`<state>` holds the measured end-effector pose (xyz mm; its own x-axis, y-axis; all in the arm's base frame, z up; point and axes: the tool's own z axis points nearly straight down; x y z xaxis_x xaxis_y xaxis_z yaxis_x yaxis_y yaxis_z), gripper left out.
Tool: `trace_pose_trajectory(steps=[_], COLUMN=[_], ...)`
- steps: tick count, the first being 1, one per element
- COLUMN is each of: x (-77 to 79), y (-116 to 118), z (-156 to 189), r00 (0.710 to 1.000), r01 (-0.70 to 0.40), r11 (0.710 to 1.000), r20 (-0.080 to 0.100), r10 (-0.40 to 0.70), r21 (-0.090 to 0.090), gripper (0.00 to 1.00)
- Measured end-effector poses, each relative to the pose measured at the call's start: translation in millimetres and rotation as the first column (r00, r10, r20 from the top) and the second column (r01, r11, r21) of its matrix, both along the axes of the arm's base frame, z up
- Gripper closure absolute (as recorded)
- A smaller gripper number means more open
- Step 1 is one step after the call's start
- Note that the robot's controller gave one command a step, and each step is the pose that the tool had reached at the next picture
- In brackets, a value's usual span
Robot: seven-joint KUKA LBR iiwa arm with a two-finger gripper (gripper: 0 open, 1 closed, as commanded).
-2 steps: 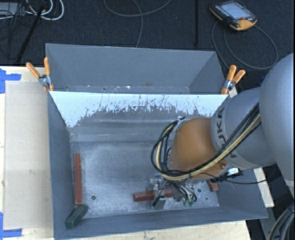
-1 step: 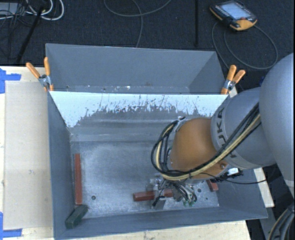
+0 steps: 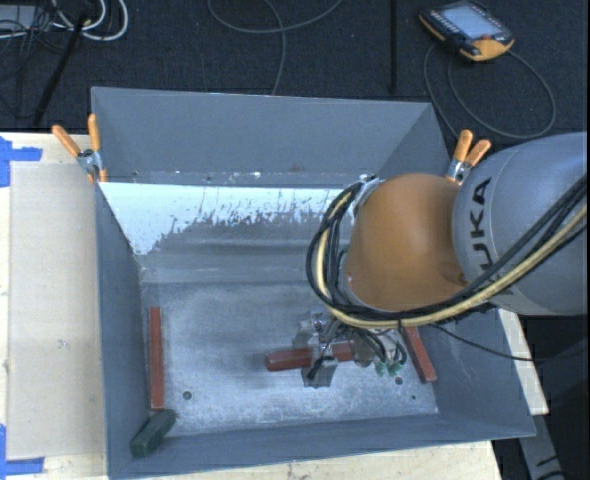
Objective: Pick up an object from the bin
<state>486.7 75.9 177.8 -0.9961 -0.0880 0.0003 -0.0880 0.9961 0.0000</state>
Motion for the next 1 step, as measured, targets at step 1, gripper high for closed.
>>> trace_pose_trajectory(steps=[1], x=[0.0], y=[0.1], z=[0.0], r00=[1.0], r01=[-0.001], r11=[1.0], r20=[0.0], r10=[0.001], r21=[0.0], gripper=[1.0])
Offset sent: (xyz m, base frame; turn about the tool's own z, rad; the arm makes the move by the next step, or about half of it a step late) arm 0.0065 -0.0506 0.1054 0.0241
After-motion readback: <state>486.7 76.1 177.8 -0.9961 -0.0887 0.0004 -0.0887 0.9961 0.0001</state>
